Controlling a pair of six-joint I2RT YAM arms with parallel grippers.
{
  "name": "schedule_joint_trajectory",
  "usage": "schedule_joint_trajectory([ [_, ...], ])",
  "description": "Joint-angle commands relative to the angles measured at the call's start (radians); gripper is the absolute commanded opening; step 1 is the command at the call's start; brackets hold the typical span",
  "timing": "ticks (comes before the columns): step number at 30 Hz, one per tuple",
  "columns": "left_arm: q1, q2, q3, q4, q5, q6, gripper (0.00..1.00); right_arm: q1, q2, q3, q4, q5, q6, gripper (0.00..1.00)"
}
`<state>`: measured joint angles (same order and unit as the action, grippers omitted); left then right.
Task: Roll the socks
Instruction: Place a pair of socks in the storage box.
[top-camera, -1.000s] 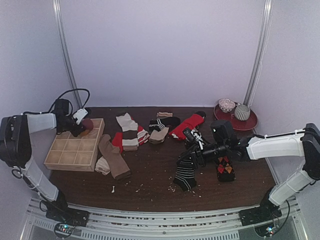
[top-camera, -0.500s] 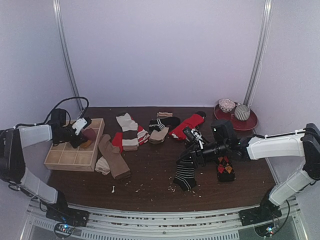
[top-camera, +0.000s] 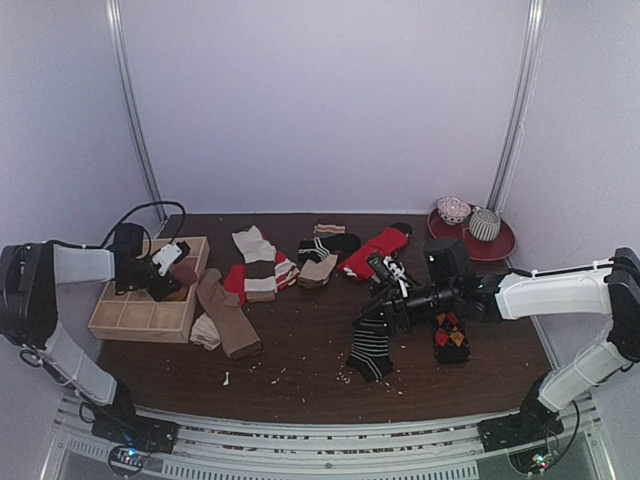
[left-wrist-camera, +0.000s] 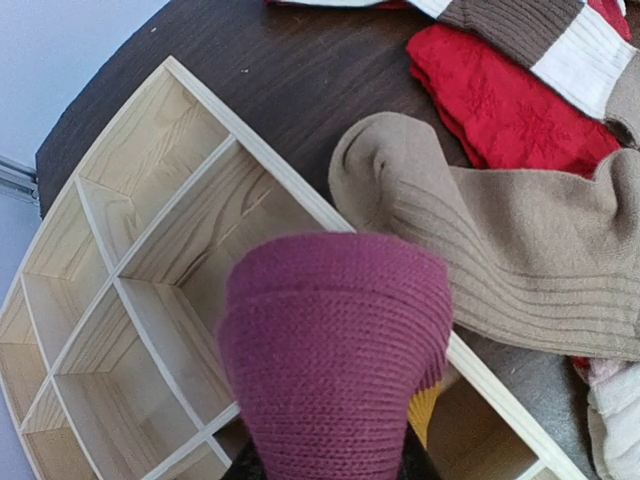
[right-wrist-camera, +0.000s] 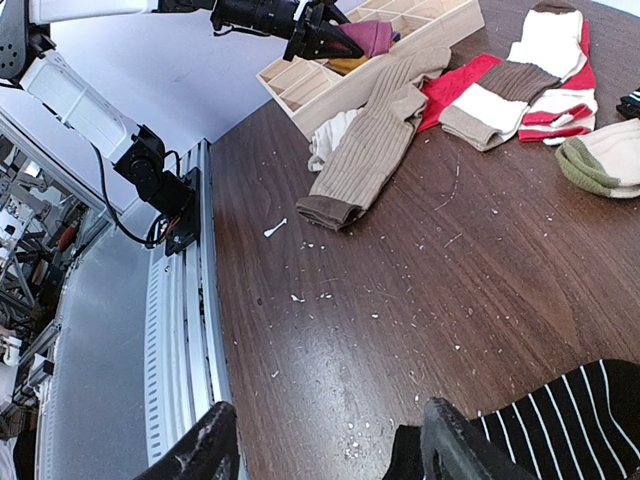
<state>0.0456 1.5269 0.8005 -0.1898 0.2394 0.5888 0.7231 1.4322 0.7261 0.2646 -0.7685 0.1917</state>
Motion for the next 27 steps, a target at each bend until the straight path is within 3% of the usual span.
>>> schedule_joint_trajectory([
  [1, -0.008, 0.041, -0.005, -0.002, -0.055, -0.022, 0.0, -0.001, -0.039, -0.015, 0.008, -0.013, 0.008, 0.63],
  [10, -0.008, 0.236, 0.085, -0.111, -0.186, -0.054, 0.0, -0.001, -0.05, -0.017, 0.004, -0.009, 0.005, 0.63],
  [17, 0.005, 0.215, 0.075, -0.122, -0.235, -0.033, 0.0, -0.001, -0.034, -0.014, 0.01, -0.021, 0.009, 0.63],
  [27, 0.018, 0.302, 0.202, -0.296, -0.344, -0.08, 0.0, -0.001, -0.038, -0.017, 0.01, -0.018, 0.008, 0.63],
])
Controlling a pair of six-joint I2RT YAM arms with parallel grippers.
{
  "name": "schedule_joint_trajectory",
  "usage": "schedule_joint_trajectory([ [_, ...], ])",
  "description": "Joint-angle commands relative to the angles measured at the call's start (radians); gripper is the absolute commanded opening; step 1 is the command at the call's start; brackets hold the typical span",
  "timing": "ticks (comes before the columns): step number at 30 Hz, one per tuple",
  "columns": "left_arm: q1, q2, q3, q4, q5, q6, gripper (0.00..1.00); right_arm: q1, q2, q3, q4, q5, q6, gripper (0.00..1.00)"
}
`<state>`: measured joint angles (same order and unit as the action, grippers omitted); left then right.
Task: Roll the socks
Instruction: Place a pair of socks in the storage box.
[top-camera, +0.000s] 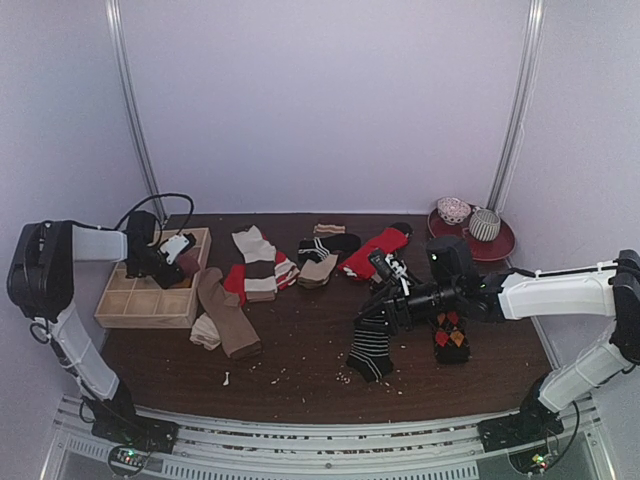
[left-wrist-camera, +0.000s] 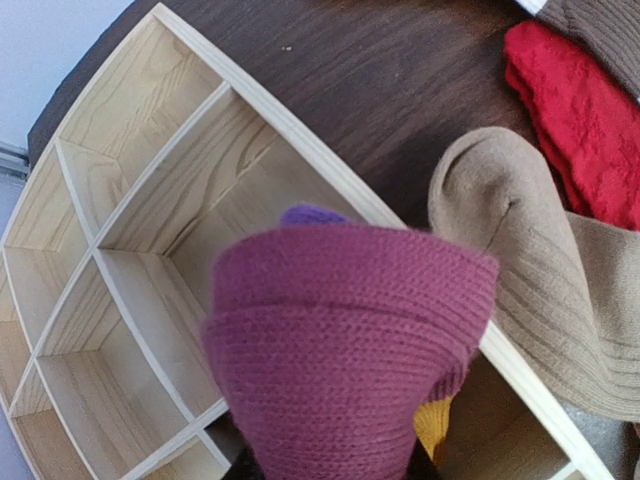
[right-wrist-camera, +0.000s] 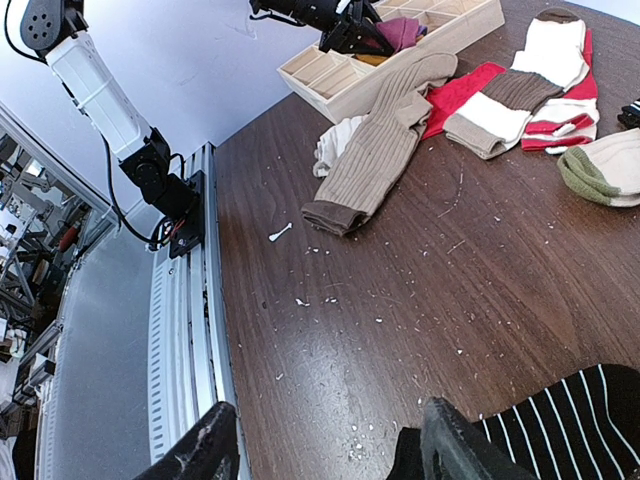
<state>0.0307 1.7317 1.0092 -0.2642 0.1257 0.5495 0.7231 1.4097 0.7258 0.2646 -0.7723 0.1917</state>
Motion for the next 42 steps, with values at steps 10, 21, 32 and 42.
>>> schedule_joint_trajectory([
  [10, 0.036, 0.162, 0.039, -0.284, -0.334, -0.07, 0.0, -0.001, 0.014, -0.011, 0.014, -0.013, 0.008, 0.63],
  [21, -0.008, 0.29, 0.073, -0.32, -0.447, -0.087, 0.0, -0.001, 0.016, -0.01, 0.011, -0.005, 0.005, 0.63],
  [32, -0.011, 0.175, 0.06, -0.235, -0.356, -0.078, 0.11, -0.001, 0.004, -0.012, 0.006, -0.001, 0.006, 0.63],
  [42, -0.008, 0.015, 0.033, -0.157, -0.352, -0.068, 0.25, 0.0, -0.01, -0.015, 0.004, -0.001, 0.003, 0.63],
])
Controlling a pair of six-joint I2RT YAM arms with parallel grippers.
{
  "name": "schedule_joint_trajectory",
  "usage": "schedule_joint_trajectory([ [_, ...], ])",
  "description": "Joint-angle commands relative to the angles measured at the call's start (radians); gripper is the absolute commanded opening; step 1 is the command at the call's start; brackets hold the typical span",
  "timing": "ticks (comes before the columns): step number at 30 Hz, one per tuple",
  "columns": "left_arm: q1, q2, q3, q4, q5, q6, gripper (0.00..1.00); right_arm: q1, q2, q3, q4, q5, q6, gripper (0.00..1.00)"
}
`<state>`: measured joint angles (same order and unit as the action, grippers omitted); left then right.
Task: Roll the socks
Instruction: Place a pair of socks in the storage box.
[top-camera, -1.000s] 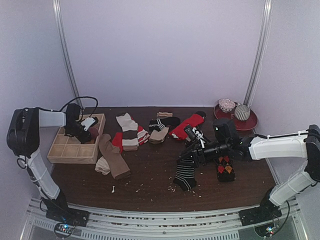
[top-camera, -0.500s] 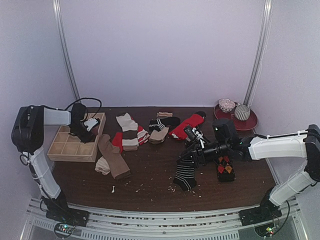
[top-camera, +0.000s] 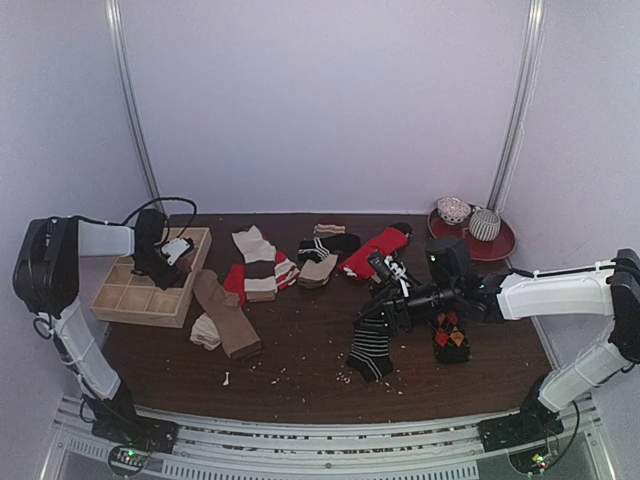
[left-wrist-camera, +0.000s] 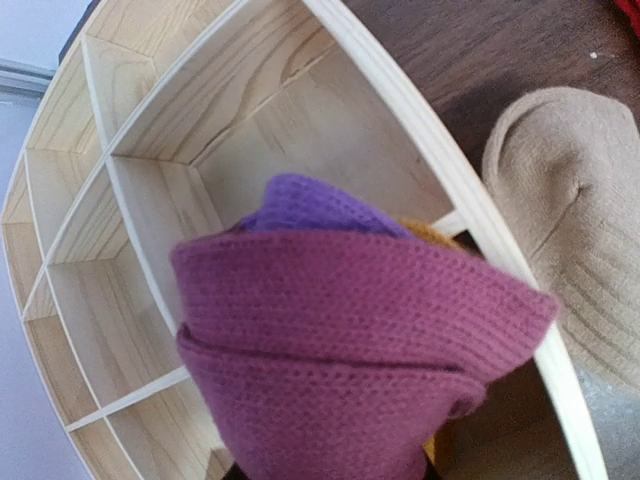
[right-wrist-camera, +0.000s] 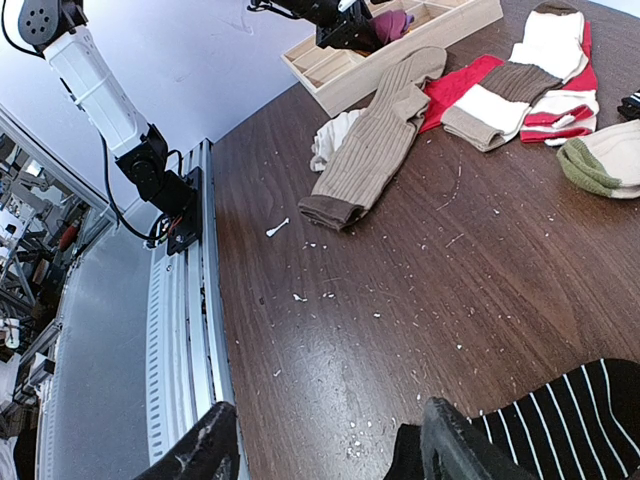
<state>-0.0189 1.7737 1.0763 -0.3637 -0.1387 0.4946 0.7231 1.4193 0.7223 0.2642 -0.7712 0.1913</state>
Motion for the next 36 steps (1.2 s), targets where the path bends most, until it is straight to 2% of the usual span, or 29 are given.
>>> schedule_joint_trajectory([
  [1, 0.044, -0.035, -0.034, -0.057, -0.083, -0.009, 0.27, 0.0, -0.02, -0.011, 0.004, -0.002, 0.004, 0.63],
  [9, 0.05, -0.056, -0.035, -0.043, -0.023, 0.003, 0.4, 0.001, -0.029, -0.012, -0.003, 0.001, 0.001, 0.63],
  [16, 0.052, -0.08, -0.033, -0.033, 0.002, -0.004, 0.41, 0.002, -0.031, -0.011, -0.004, 0.0, -0.003, 0.63],
  [26, 0.074, -0.166, -0.044, -0.003, 0.109, -0.005, 0.44, 0.009, -0.029, -0.008, -0.009, -0.002, -0.007, 0.63],
  [28, 0.075, -0.157, -0.042, -0.003, 0.119, -0.005, 0.37, 0.01, -0.029, -0.008, -0.009, 0.0, -0.008, 0.63],
  [31, 0.074, -0.146, -0.039, -0.006, 0.122, -0.006, 0.14, 0.01, -0.03, -0.009, -0.011, 0.0, -0.009, 0.63],
  [36, 0.074, -0.166, -0.036, -0.003, 0.114, -0.011, 0.03, 0.012, -0.024, -0.008, -0.008, 0.001, -0.009, 0.63],
])
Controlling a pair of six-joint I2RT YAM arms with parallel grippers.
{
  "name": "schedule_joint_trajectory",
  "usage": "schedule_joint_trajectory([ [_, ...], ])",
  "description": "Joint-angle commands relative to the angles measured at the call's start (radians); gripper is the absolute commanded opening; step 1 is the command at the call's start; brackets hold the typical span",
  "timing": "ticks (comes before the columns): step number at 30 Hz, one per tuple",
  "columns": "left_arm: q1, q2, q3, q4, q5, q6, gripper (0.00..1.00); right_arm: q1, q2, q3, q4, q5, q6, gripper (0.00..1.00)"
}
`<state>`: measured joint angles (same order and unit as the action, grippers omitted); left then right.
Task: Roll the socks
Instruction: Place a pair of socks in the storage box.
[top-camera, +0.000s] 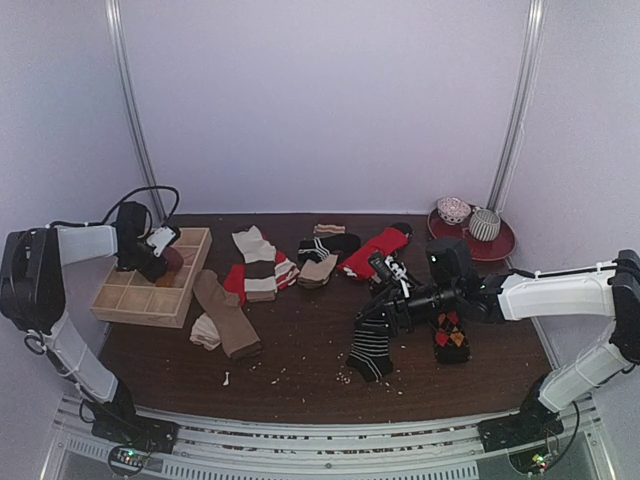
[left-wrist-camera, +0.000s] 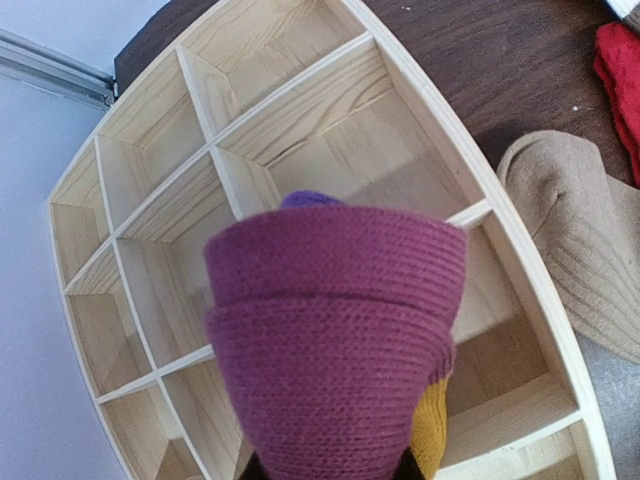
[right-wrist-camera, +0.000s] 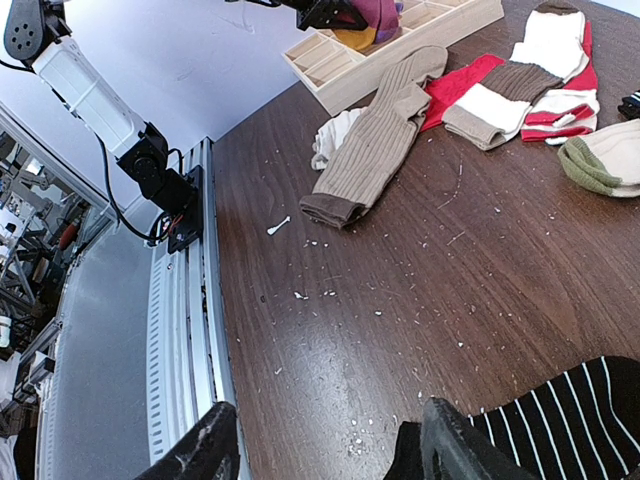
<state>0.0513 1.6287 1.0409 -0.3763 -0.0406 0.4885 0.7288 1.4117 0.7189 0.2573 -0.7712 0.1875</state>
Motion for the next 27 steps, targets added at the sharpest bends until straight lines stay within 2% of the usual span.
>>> schedule_joint_trajectory([
  [1, 0.003, -0.03, -0.003, 0.01, 0.032, -0.008, 0.02, 0.006, -0.016, -0.004, -0.003, 0.0, -0.005, 0.62],
  [5, -0.017, -0.045, -0.04, 0.013, 0.057, -0.013, 0.0, 0.007, -0.016, -0.003, -0.001, 0.0, -0.003, 0.63],
  [11, -0.087, 0.052, -0.028, 0.003, 0.035, -0.023, 0.0, 0.008, -0.028, -0.005, -0.002, -0.001, -0.002, 0.62],
  [18, -0.086, 0.132, -0.028, -0.003, 0.071, -0.004, 0.0, 0.008, -0.034, -0.006, -0.001, -0.003, -0.002, 0.62],
  [22, -0.041, 0.173, 0.004, -0.014, 0.112, -0.044, 0.0, 0.01, -0.041, -0.009, -0.002, -0.005, 0.0, 0.62],
  [27, 0.001, 0.222, 0.078, -0.094, 0.05, -0.049, 0.0, 0.009, -0.043, -0.01, 0.0, -0.003, -0.001, 0.62],
])
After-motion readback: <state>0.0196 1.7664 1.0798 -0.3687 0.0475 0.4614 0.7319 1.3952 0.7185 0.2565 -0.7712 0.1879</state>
